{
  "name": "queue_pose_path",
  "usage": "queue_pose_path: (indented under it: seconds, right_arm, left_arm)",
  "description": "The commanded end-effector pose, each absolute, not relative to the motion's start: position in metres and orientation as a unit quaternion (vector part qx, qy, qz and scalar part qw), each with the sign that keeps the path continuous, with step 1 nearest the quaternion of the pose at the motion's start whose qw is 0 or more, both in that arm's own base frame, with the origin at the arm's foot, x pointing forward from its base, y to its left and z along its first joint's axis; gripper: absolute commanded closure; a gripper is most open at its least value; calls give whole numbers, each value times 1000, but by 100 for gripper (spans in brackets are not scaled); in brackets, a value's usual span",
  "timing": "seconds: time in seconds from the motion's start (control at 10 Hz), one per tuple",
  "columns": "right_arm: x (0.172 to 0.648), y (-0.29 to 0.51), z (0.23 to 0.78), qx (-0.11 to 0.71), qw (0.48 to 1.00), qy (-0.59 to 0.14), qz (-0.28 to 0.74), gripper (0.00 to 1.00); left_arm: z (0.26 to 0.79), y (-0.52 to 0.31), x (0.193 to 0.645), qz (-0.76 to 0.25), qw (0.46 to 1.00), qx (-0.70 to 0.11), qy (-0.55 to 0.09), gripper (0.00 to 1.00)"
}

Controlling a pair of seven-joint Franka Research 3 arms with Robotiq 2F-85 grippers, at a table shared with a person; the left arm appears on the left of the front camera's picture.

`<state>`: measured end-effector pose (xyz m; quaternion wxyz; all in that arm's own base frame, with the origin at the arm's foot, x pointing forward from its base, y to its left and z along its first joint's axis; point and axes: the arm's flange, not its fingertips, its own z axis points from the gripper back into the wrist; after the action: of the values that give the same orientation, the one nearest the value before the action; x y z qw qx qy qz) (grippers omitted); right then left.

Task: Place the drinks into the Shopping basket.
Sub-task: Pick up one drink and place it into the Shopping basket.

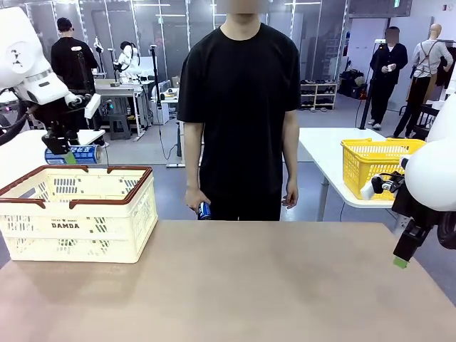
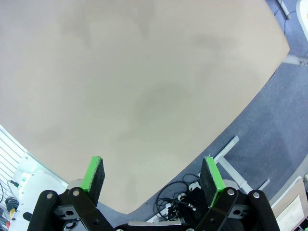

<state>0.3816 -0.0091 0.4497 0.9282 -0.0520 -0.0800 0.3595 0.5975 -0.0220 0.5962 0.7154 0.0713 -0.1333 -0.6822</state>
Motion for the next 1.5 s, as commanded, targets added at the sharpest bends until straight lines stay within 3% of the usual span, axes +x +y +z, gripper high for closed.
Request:
queue_pose_path:
  seconds: [0.0, 0.7, 0.9, 1.2, 1.4]
  right_arm:
    - [381, -7, 450, -52, 931, -81, 353, 0]
    - [381, -7, 450, -52, 931, -81, 353, 0]
    - [381, -7, 450, -52, 931, -81, 353, 0]
    - [381, -7, 450, -52, 931, -81, 353, 0]
    - [381, -7, 450, -52, 931, -81, 353, 0]
  left_arm:
    - [599, -16, 612, -684, 710, 58, -157, 44]
    - [591, -11, 607, -678, 719, 65, -137, 44]
    - [578, -12, 626, -678, 721, 61, -127, 44]
    - [545, 7, 667, -744, 655, 49, -118, 44]
    - [520, 16, 679, -759, 642, 27, -108, 44]
